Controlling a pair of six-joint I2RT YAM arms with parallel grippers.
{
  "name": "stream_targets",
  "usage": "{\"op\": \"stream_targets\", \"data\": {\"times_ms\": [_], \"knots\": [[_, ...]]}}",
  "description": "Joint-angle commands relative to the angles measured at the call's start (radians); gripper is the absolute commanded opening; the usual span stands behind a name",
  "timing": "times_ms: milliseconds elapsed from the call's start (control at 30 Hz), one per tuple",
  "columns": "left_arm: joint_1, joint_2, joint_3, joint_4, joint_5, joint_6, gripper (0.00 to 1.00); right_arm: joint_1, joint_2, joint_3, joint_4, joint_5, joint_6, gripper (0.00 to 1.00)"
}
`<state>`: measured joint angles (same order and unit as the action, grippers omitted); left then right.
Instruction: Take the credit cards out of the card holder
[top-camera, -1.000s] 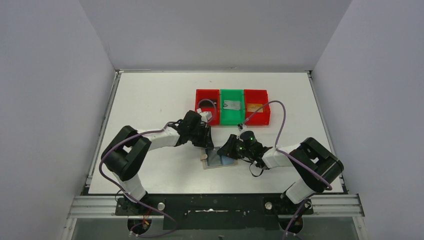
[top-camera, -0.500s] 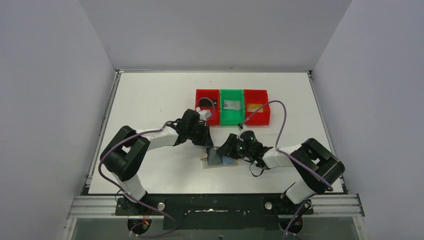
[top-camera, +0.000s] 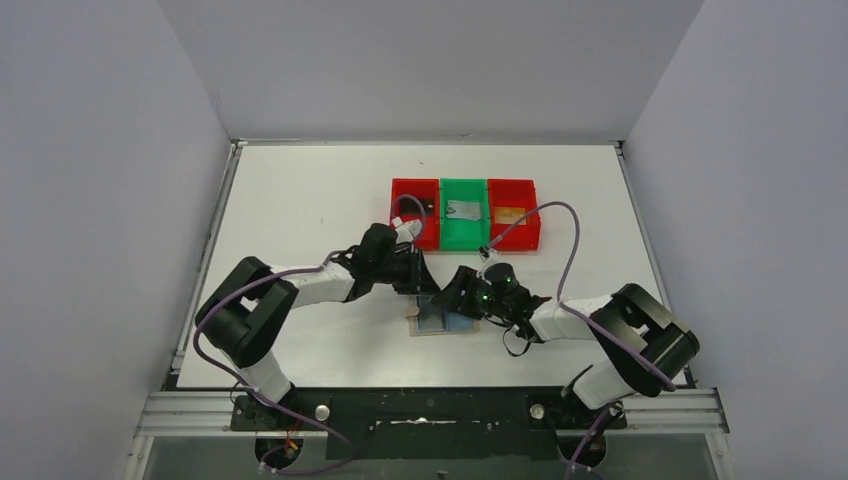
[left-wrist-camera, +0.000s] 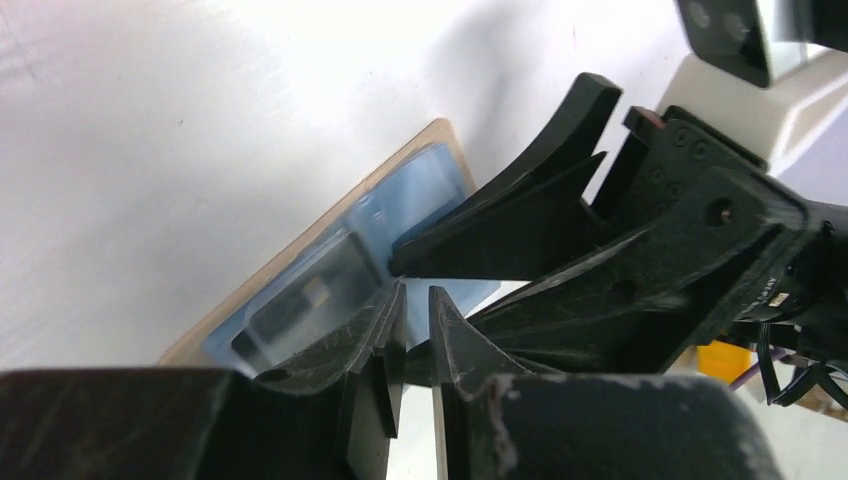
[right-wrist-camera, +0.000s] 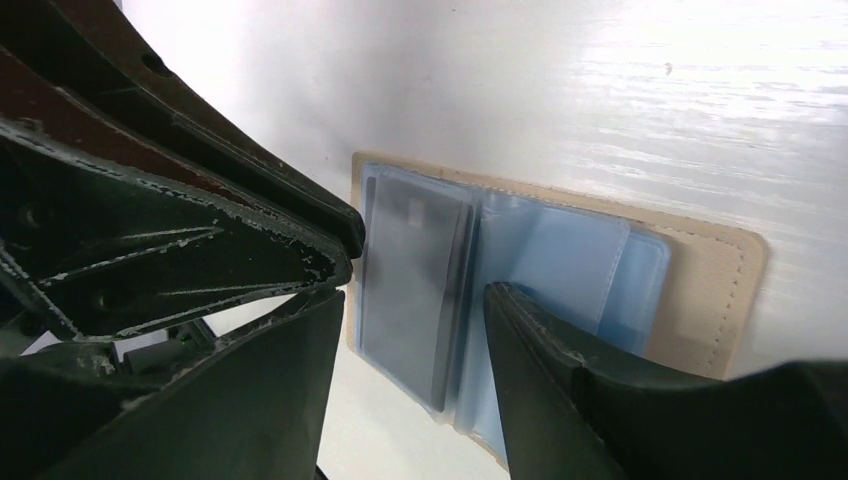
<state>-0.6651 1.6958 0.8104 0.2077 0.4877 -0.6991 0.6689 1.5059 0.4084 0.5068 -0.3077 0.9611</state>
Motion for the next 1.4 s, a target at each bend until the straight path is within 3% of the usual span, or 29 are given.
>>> {"op": "stream_targets", "data": {"times_ms": [0, 200, 300, 533, 700, 800, 900, 1000, 1367], "knots": [[-0.010, -0.022, -0.037, 0.090, 0.025, -0.072, 0.14, -0.012, -0.054, -0.031, -0.097, 0.121, -0.048, 0.57], [-0.007, -0.103, 0.022, -0.165, -0.271, -0.023, 0.20, 0.020, -0.043, 0.023, -0.215, 0.185, -0.120, 0.53], [-0.007, -0.172, -0.018, -0.171, -0.388, -0.064, 0.20, 0.061, -0.032, 0.067, -0.293, 0.275, -0.142, 0.50], [-0.034, -0.395, -0.104, -0.107, -0.439, -0.128, 0.21, 0.174, 0.060, 0.208, -0.542, 0.530, -0.143, 0.39], [-0.143, -0.504, -0.126, -0.107, -0.487, -0.174, 0.23, 0.231, 0.131, 0.295, -0.659, 0.643, -0.150, 0.37], [-0.208, -0.515, -0.149, -0.104, -0.521, -0.209, 0.24, 0.250, 0.158, 0.321, -0.689, 0.672, -0.150, 0.30], [-0.269, -0.509, -0.213, -0.074, -0.567, -0.245, 0.24, 0.249, 0.169, 0.323, -0.689, 0.666, -0.147, 0.15], [-0.307, -0.513, -0.266, -0.033, -0.624, -0.297, 0.24, 0.243, 0.156, 0.301, -0.656, 0.635, -0.142, 0.08], [-0.365, -0.407, -0.279, 0.056, -0.683, -0.371, 0.28, 0.030, 0.058, 0.028, -0.222, 0.226, -0.082, 0.02]]}}
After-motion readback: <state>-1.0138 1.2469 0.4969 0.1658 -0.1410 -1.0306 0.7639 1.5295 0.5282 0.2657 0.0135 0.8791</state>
